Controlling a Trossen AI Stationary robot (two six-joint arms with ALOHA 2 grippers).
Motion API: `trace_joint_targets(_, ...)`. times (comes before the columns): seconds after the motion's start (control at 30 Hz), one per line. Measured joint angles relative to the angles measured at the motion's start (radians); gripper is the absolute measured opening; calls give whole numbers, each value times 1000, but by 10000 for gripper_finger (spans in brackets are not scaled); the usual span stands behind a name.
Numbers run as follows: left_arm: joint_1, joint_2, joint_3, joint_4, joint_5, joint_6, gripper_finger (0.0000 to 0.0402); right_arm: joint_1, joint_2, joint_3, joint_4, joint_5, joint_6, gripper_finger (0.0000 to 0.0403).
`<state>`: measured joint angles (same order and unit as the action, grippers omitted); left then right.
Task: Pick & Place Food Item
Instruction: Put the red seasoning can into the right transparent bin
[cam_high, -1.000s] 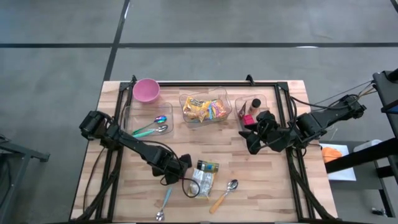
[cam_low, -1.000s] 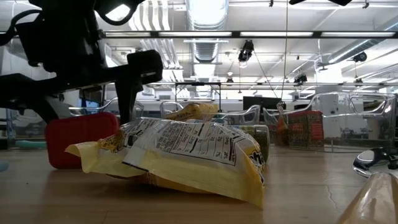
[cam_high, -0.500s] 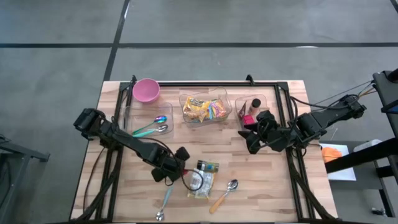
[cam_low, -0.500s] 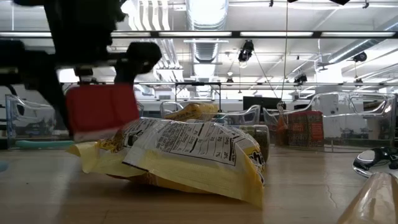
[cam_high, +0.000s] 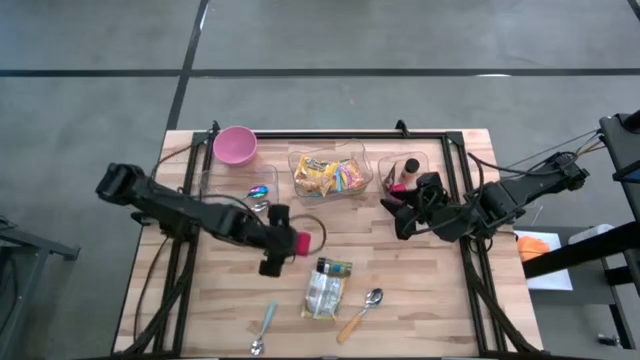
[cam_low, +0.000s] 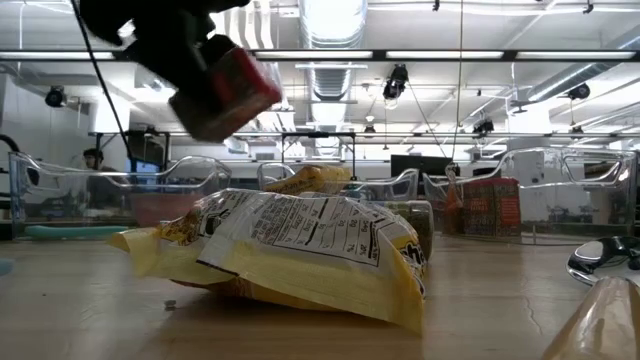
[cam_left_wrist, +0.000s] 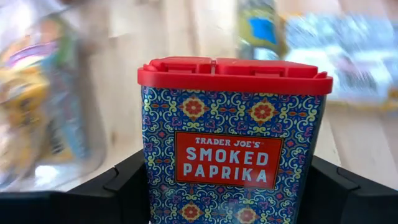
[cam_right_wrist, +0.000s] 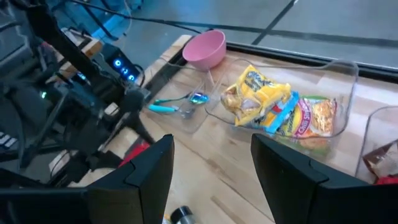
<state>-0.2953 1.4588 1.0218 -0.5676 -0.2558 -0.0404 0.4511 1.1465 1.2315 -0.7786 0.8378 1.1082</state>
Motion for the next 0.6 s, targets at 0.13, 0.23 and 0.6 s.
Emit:
trace_joint_targets(0.13,45,-56,0,18,-61,-137,286,0,0,5,21,4,-16,211)
trace_joint_targets(0.23,85,-96,0,69,-157,-281,286,0,0,6,31,14,-10,211)
trace_joint_targets(0.6,182,-129,1,395,-453,-445,286,-33,75,5,237,255,-19,211)
